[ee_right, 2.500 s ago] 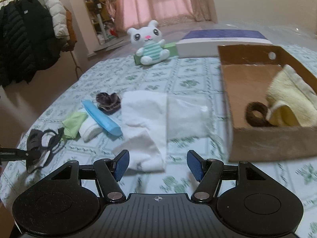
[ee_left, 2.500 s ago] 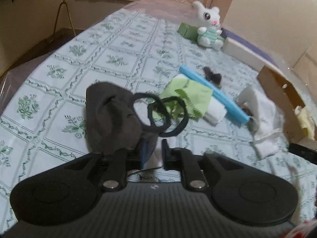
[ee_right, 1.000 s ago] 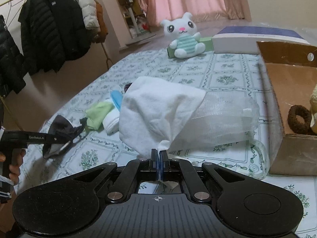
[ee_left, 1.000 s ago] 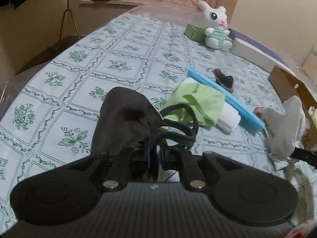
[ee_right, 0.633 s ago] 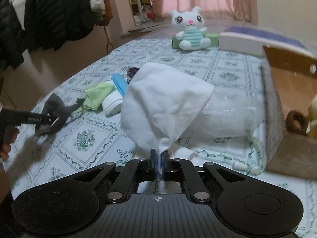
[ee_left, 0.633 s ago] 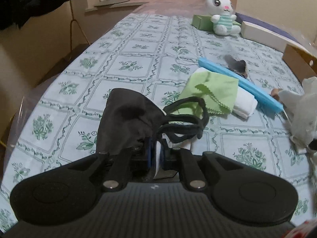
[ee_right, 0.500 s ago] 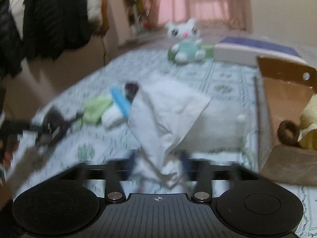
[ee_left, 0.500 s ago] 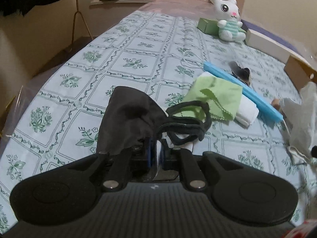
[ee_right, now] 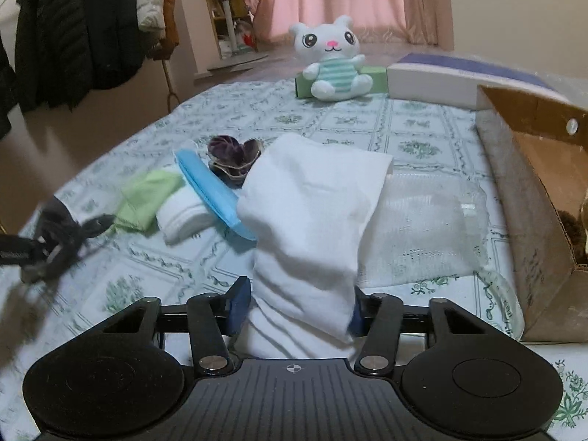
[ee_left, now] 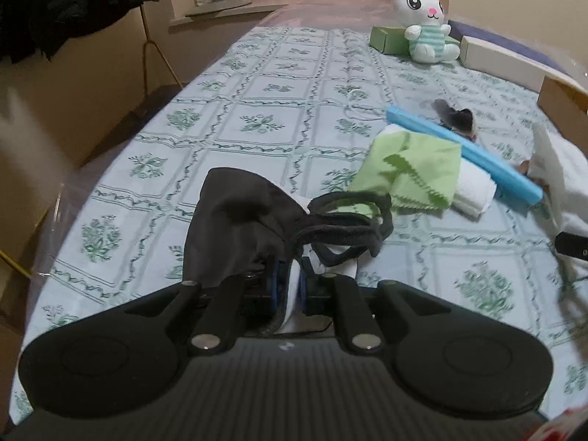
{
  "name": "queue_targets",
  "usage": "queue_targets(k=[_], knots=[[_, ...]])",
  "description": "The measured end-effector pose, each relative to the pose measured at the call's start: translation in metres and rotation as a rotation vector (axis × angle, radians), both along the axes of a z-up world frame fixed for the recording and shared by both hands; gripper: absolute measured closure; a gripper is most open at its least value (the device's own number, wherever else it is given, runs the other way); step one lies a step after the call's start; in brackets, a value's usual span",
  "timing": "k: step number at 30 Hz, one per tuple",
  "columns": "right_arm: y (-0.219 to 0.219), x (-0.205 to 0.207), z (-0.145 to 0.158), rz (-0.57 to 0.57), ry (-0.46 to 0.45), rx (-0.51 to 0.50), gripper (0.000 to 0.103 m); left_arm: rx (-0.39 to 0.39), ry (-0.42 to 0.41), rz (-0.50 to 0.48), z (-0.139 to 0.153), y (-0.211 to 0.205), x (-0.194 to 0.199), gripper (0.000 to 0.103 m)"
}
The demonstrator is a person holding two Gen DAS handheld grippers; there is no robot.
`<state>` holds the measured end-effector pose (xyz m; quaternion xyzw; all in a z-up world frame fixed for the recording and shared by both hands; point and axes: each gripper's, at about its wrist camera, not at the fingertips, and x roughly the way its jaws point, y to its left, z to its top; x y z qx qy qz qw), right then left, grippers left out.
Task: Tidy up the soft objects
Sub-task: 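Grasp the white cloth with the right gripper while the left holds the mask, then lift the white cloth with the right gripper toward the box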
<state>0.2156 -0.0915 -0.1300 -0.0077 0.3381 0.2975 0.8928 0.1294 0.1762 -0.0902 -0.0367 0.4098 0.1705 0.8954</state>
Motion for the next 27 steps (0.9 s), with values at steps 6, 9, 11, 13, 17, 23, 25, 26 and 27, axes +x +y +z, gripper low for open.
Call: queue_targets(k=[6,9,11,13,17,23,25,26,27], knots=[[0.004,-0.006,-0.003,0.026,-0.031,-0.033,0.053,-0.002,0.0,0.003,-0.002,0.005,-0.002,0.088],[0.004,-0.007,-0.003,0.032,-0.034,-0.035,0.053,0.035,0.014,0.006,0.002,0.0,-0.001,0.068],[0.004,-0.007,-0.003,0.033,-0.035,-0.033,0.053,0.069,-0.011,-0.005,0.008,-0.006,-0.007,0.057],[0.003,-0.006,-0.003,0.031,-0.028,-0.024,0.053,0.073,-0.033,-0.02,0.01,-0.008,-0.012,0.048],[0.001,-0.005,-0.003,0.033,-0.019,-0.011,0.053,0.053,-0.045,-0.059,0.013,-0.009,-0.019,0.033],[0.002,-0.005,-0.002,0.037,-0.024,-0.019,0.053,0.024,-0.052,-0.14,0.013,-0.018,-0.028,0.035],[0.003,-0.006,-0.002,0.038,-0.028,-0.023,0.053,0.105,-0.013,-0.12,0.004,-0.02,-0.022,0.043],[0.003,-0.006,-0.002,0.039,-0.029,-0.025,0.053,0.138,0.005,-0.109,-0.001,-0.02,-0.018,0.051],[0.003,-0.006,-0.002,0.038,-0.03,-0.025,0.053,0.15,0.016,-0.1,-0.005,-0.017,-0.017,0.06]])
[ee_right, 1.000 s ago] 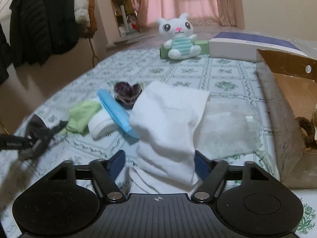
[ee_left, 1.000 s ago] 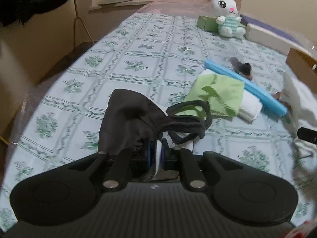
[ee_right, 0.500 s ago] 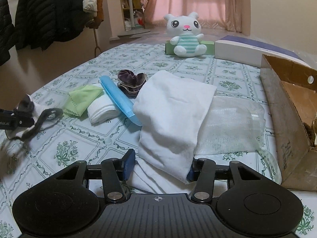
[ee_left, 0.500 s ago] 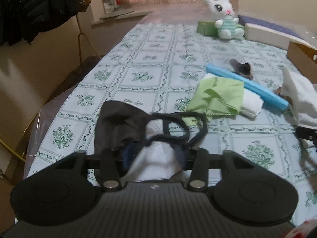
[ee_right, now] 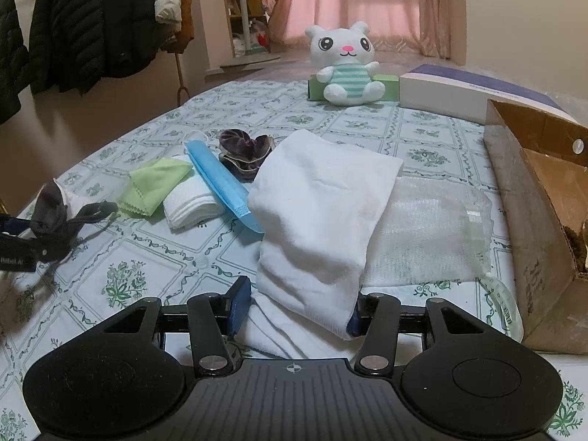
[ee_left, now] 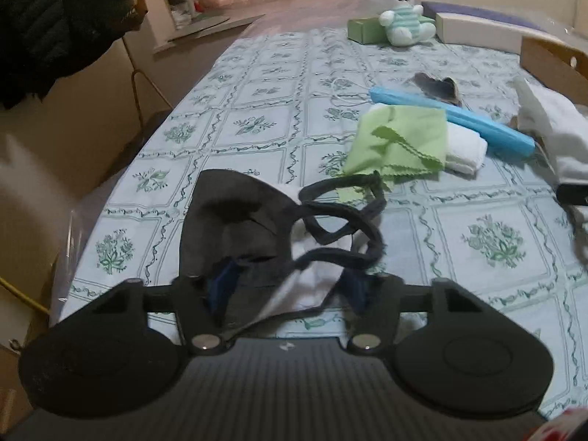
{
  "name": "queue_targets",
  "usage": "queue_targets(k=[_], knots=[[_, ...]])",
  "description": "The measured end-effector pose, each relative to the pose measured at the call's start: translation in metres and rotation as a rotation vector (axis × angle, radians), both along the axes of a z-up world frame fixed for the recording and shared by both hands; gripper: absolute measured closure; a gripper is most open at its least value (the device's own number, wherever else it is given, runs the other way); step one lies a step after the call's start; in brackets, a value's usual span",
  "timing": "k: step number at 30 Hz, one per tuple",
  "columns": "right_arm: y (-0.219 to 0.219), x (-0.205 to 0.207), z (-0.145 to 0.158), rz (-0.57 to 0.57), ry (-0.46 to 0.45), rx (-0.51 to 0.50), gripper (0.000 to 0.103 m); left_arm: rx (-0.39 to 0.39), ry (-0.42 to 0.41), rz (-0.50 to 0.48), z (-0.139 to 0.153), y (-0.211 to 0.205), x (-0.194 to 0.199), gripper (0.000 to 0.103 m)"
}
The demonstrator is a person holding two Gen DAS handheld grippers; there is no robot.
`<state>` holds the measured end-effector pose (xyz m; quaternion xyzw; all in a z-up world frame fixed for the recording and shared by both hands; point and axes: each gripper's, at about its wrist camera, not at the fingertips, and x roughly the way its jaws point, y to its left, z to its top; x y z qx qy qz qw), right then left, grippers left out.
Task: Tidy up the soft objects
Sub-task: 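Lift the white cloth with the right gripper toward the box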
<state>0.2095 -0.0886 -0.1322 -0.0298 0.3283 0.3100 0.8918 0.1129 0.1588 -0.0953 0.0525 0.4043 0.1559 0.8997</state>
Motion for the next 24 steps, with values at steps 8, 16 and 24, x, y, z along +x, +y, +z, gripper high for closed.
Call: queue_targets(k=[8,16,24], knots=[[-0.001,-0.009,0.012,0.018,-0.083,-0.032,0.096,-0.043,-0.034,-0.008,0.007,0.011,-0.006,0.088],[-0.034,-0.014,0.078,0.046,-0.24,0.002,0.1,-0.101,-0.091,-0.016,0.031,0.011,-0.014,0.092],[-0.076,-0.002,0.168,0.139,-0.271,0.113,0.1,-0.098,-0.156,-0.053,0.064,0.005,-0.02,0.092]])
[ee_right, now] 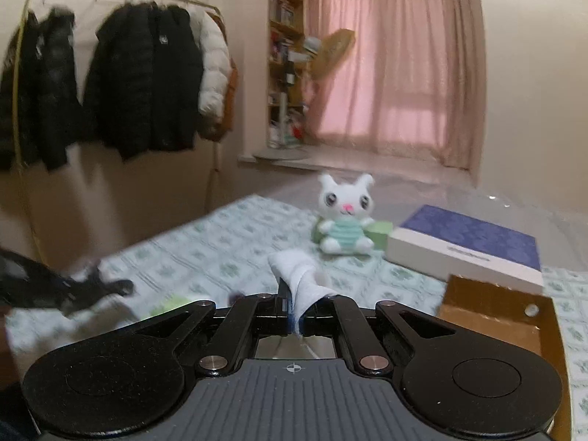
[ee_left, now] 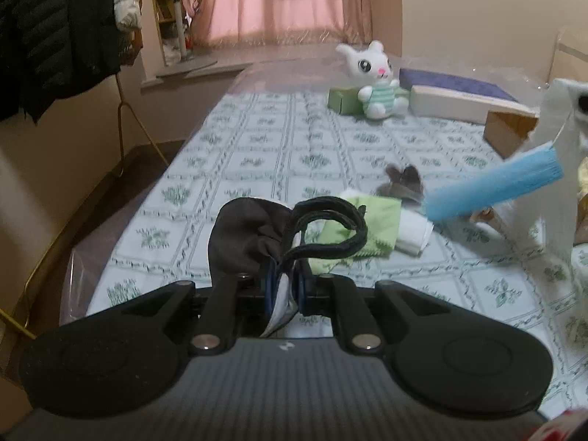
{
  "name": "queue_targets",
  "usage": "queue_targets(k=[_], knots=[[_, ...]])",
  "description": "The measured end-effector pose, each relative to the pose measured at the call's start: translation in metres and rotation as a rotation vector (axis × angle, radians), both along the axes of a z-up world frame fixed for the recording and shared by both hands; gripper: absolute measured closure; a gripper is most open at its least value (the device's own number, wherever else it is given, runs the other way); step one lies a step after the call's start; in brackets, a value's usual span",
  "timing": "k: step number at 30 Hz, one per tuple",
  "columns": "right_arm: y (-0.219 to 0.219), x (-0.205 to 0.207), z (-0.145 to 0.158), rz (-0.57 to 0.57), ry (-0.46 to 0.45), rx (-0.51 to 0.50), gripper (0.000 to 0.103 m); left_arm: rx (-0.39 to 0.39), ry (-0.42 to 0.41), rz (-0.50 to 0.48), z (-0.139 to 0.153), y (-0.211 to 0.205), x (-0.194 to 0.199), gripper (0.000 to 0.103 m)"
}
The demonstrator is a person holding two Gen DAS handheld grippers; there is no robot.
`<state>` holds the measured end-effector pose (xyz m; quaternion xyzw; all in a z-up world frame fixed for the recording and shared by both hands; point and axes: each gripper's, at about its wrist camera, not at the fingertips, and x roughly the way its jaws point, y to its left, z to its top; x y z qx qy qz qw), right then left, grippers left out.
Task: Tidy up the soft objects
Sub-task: 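Lift the white cloth with the right gripper toward the box, then carry the black mask in the left gripper and white cloth in the right over the box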
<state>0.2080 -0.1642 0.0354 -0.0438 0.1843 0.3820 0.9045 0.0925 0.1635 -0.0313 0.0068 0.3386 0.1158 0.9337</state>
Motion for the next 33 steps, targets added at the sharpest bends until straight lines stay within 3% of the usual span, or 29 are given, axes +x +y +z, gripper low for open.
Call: queue_targets(k=[5,10,13,15,20,22,24,27,33], knots=[[-0.006,0.005,0.019,0.042,0.124,0.027,0.1,0.005,-0.034,-0.014,0.015,-0.004,-0.005,0.092],[-0.001,0.002,-0.034,-0.041,0.332,-0.082,0.099,-0.029,-0.037,-0.017,0.013,-0.006,-0.013,0.092],[-0.015,0.0,-0.064,-0.05,0.506,-0.004,0.096,-0.049,-0.021,-0.022,0.008,-0.007,-0.018,0.092],[-0.026,-0.003,-0.077,-0.072,0.558,0.057,0.092,-0.057,-0.01,-0.026,0.005,-0.007,-0.02,0.092],[-0.044,-0.008,-0.081,-0.134,0.54,0.133,0.092,-0.065,0.002,-0.028,0.001,-0.008,-0.022,0.092],[-0.046,-0.012,-0.068,-0.128,0.484,0.127,0.099,-0.066,0.002,-0.032,0.001,-0.01,-0.022,0.092],[-0.048,-0.016,-0.055,-0.108,0.444,0.125,0.099,-0.063,-0.001,-0.038,0.003,-0.012,-0.021,0.092],[-0.054,-0.01,-0.043,-0.1,0.475,0.121,0.098,-0.054,-0.01,-0.046,0.008,-0.014,-0.019,0.092],[-0.07,-0.02,-0.033,-0.126,0.403,0.088,0.102,-0.049,-0.036,-0.056,0.018,-0.018,-0.017,0.092]])
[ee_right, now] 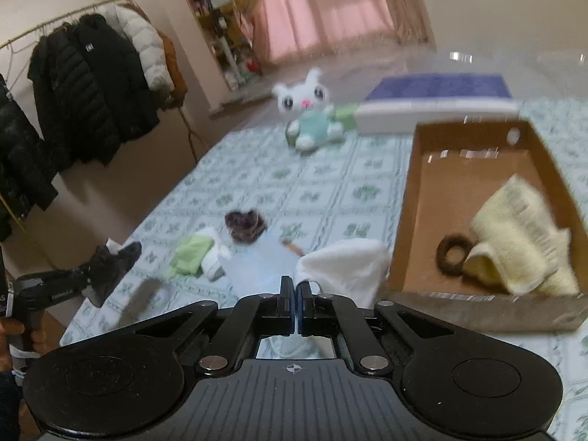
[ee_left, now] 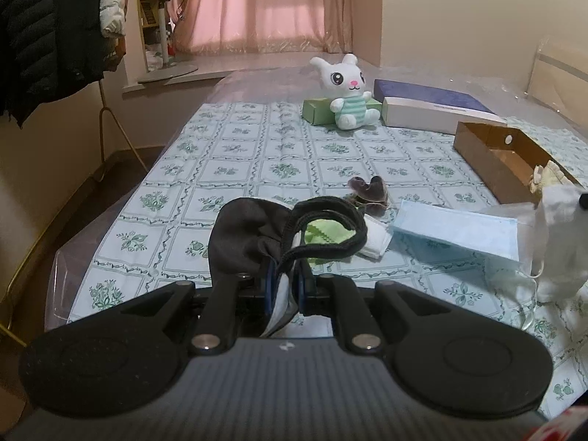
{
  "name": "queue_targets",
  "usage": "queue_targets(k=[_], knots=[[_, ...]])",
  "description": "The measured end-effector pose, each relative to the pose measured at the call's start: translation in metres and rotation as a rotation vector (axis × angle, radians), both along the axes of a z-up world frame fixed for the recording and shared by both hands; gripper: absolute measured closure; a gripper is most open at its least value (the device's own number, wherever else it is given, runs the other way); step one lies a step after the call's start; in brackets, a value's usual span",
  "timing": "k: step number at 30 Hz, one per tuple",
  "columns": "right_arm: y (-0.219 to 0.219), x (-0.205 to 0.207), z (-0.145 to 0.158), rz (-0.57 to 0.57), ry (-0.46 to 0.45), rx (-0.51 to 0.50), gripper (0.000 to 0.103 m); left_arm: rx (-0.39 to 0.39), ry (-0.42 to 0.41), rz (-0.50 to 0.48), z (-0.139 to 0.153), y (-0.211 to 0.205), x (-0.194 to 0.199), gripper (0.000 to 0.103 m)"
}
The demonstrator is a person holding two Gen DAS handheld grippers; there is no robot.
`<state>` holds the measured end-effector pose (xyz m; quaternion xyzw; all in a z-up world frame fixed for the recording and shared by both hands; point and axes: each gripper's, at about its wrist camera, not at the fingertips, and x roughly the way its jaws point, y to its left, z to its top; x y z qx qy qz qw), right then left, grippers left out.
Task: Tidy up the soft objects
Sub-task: 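Carry the black mask in the left gripper and white cloth in the right over the box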
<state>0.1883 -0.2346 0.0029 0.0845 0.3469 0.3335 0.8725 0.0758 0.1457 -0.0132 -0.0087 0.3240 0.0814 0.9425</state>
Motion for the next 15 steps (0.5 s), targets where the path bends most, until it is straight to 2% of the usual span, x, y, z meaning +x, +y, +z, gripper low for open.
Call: queue_targets(k=[4,11,15], knots=[[-0.006,-0.007,0.028,0.007,-0.102,0.018,0.102,0.009,0.0,-0.014,0.003,-0.003,0.001,0.092],[-0.007,0.001,0.112,0.055,-0.281,0.137,0.102,0.016,-0.037,-0.021,0.017,-0.005,0.0,0.092],[-0.004,0.007,0.148,0.076,-0.332,0.158,0.102,0.02,-0.064,-0.037,0.031,-0.007,0.003,0.092]])
